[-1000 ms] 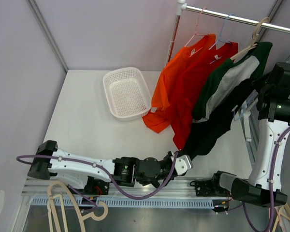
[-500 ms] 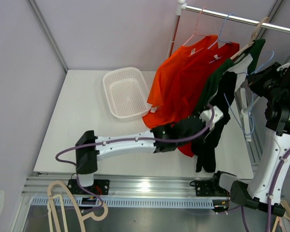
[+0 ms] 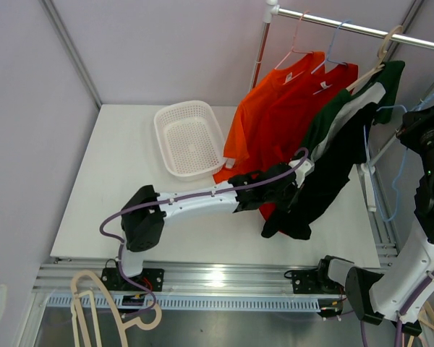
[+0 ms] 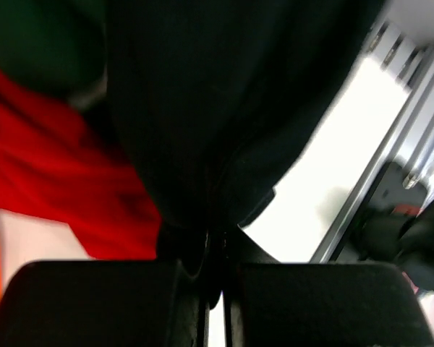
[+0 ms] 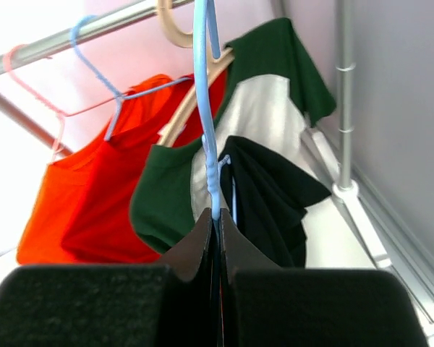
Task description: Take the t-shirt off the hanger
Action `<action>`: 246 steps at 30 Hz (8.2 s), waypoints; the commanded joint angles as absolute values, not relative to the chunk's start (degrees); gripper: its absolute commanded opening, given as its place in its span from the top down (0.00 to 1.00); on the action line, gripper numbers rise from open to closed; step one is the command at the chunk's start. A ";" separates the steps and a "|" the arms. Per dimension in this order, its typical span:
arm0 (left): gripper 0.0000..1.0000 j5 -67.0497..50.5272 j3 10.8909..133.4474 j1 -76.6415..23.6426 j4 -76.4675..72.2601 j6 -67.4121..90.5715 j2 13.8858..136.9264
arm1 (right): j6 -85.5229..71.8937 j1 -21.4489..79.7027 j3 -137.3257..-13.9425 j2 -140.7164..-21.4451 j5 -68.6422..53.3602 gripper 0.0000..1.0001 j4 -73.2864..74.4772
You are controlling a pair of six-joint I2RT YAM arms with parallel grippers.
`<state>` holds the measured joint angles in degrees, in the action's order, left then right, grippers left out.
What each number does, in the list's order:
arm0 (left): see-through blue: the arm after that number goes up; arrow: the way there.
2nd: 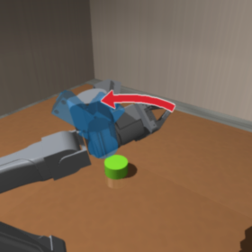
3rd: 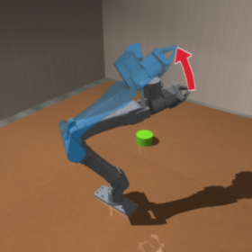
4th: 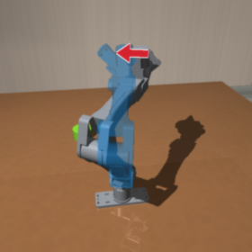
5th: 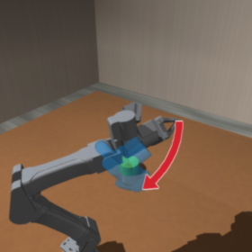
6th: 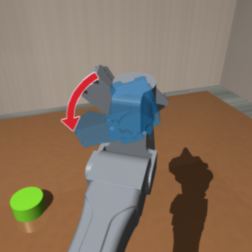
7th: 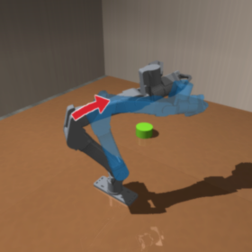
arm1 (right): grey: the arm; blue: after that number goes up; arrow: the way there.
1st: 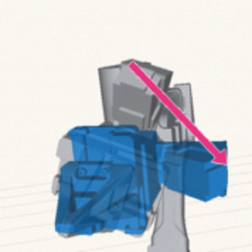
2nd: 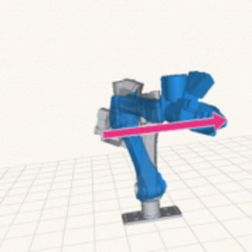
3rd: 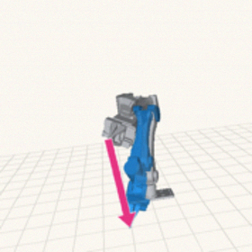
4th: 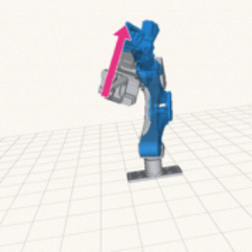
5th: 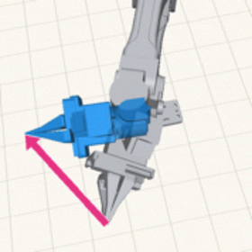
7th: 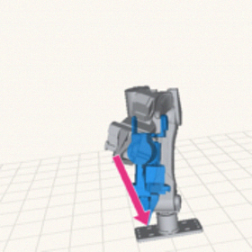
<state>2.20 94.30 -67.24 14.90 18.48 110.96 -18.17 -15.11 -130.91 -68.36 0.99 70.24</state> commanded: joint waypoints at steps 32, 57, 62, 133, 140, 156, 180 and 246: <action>0.99 1.40 121.82 -59.24 30.15 25.49 120.50 | -20.29 -13.54 -123.13 -57.57 -8.07 0.99 68.12; 0.99 0.70 101.34 -63.72 25.93 18.99 99.67 | -19.24 -13.18 -112.59 -57.92 -6.66 1.00 55.12; 0.99 0.44 101.08 -63.90 26.19 18.90 99.58 | -18.20 -13.18 -112.24 -56.17 -6.24 1.00 50.46; 0.99 17.67 130.25 -29.19 -24.79 -23.48 97.73 | -0.88 -19.95 -110.31 -88.87 9.58 1.00 17.32; 0.99 16.35 135.96 -23.12 -16.62 -14.16 102.48 | -1.41 -20.04 -102.13 -84.11 9.49 0.75 17.75; 0.99 11.17 133.62 -16.52 -12.32 -3.88 110.12 | -4.75 -19.86 -99.58 -73.14 13.27 0.00 25.92; 0.99 19.53 97.58 -21.45 22.94 35.50 111.71 | -15.64 -17.05 -119.96 -82.79 -12.39 0.02 41.13; 0.00 10.90 77.61 -30.85 13.10 24.17 68.73 | -14.60 -8.70 -131.92 -98.70 3.95 1.00 47.37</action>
